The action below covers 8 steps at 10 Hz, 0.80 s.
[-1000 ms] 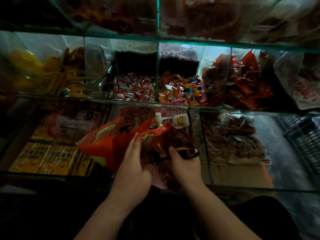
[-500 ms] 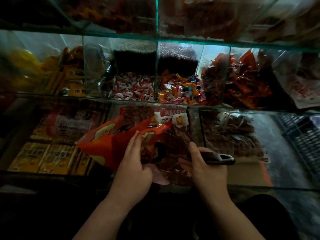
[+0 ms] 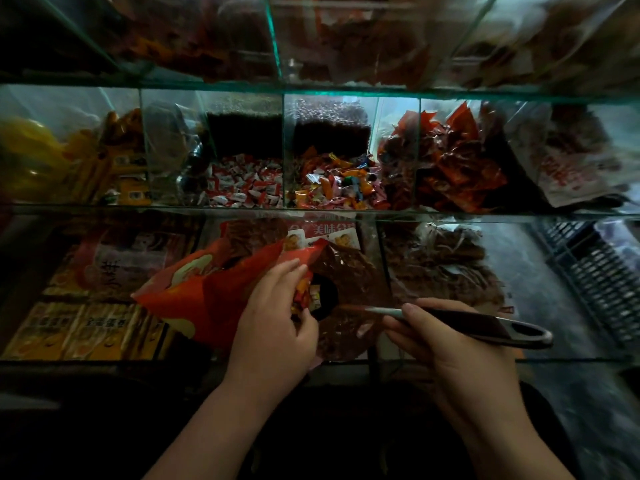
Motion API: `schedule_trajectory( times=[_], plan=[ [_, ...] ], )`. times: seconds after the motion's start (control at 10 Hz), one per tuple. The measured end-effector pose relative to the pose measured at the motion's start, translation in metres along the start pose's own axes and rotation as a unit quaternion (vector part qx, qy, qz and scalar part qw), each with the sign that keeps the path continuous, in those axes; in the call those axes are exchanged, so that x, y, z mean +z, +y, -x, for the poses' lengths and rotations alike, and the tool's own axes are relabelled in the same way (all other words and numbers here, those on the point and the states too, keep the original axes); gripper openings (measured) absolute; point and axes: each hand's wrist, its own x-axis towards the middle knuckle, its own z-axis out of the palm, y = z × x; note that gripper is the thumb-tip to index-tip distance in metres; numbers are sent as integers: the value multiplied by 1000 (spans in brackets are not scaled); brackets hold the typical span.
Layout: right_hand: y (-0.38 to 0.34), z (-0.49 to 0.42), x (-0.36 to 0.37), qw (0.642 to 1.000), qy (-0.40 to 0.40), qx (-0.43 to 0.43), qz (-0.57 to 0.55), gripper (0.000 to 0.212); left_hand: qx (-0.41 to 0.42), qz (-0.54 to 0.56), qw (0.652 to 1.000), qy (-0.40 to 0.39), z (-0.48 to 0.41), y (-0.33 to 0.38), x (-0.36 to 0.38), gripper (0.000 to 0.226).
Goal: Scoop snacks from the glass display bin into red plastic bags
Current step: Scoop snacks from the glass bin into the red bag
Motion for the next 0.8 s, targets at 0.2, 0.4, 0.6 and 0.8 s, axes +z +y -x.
schedule_trajectory(
  times=[0.2, 0.4, 0.6, 0.8],
  plan=[
    [-22, 17, -16, 1000, 12, -21, -17, 11, -51, -127, 988, -70, -12, 1, 20, 61],
    [-42, 31, -23, 997, -69, 20, -23, 24, -55, -175, 982, -52, -20, 4, 23, 69],
    [-54, 36, -15, 993, -113, 40, -16, 52, 16, -110, 993, 31, -21, 15, 16, 56],
    [-61, 34, 0, 988, -64, -120, -73, 9, 76, -46, 995, 52, -64, 29, 11, 53]
  ],
)
